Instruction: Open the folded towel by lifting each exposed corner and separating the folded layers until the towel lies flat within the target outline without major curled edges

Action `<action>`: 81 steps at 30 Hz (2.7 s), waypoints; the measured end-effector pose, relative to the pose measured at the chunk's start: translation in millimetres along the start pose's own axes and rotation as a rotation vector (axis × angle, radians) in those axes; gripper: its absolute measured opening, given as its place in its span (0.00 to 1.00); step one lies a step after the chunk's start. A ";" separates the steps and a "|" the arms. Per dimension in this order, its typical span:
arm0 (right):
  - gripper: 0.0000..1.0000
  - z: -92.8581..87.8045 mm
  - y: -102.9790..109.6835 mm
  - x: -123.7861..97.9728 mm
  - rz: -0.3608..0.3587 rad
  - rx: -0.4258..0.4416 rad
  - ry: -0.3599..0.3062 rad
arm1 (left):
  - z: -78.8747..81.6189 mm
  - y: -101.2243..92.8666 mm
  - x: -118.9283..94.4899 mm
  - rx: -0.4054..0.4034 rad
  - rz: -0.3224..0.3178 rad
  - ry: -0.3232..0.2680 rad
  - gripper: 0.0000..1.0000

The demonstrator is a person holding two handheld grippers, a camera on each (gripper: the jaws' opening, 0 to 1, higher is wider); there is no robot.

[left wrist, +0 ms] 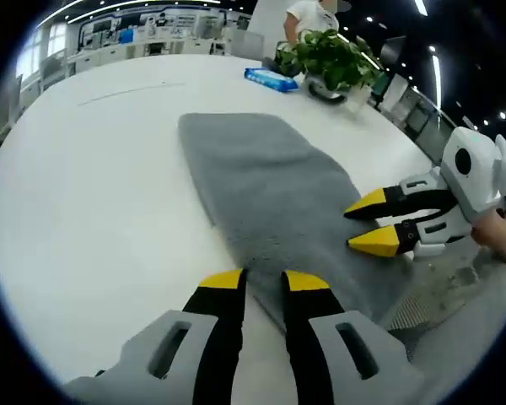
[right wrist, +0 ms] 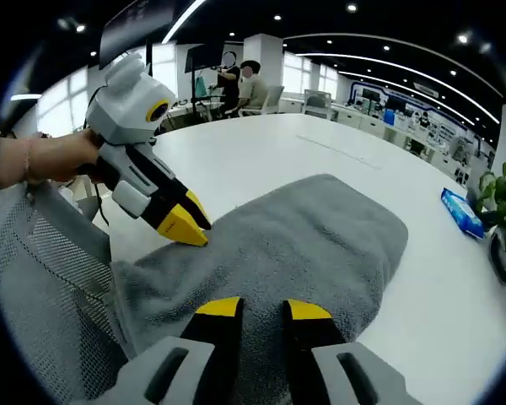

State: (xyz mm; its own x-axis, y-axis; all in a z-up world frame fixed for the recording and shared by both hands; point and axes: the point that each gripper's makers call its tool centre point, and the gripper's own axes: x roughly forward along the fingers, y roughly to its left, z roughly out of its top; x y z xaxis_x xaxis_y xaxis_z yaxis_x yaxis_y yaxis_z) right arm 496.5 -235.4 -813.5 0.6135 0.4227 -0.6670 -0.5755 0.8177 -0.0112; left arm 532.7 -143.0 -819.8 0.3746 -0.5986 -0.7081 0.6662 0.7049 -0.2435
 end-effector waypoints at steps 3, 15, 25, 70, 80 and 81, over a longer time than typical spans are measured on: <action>0.17 0.7 1.6 -0.8 0.008 0.003 -0.003 | -1.4 -2.9 3.0 0.011 -0.018 0.004 0.19; 0.17 33.9 1.0 -12.1 0.071 0.290 -0.167 | 25.5 -27.0 -6.7 0.314 -0.006 -0.096 0.03; 0.17 35.6 7.3 -7.6 0.147 0.525 -0.185 | 20.9 -71.9 5.4 0.968 0.075 -0.069 0.03; 0.00 1.1 -71.5 -28.6 -0.121 0.606 -0.124 | -5.9 -31.8 16.8 0.607 0.006 0.069 0.03; 0.00 -32.9 -103.8 -47.4 -0.284 0.507 -0.013 | -5.5 -8.6 9.8 0.636 0.123 0.108 0.00; 0.00 -37.0 -106.6 -49.5 -0.301 0.509 -0.001 | -5.7 -5.8 8.7 0.634 0.130 0.111 0.00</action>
State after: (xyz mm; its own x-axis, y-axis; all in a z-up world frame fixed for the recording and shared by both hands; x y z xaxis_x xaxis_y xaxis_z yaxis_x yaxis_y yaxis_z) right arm 507.5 -358.0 -806.9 0.7103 0.1430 -0.6893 -0.0439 0.9862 0.1594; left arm 528.4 -150.1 -828.3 0.4313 -0.4569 -0.7780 0.8837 0.3876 0.2623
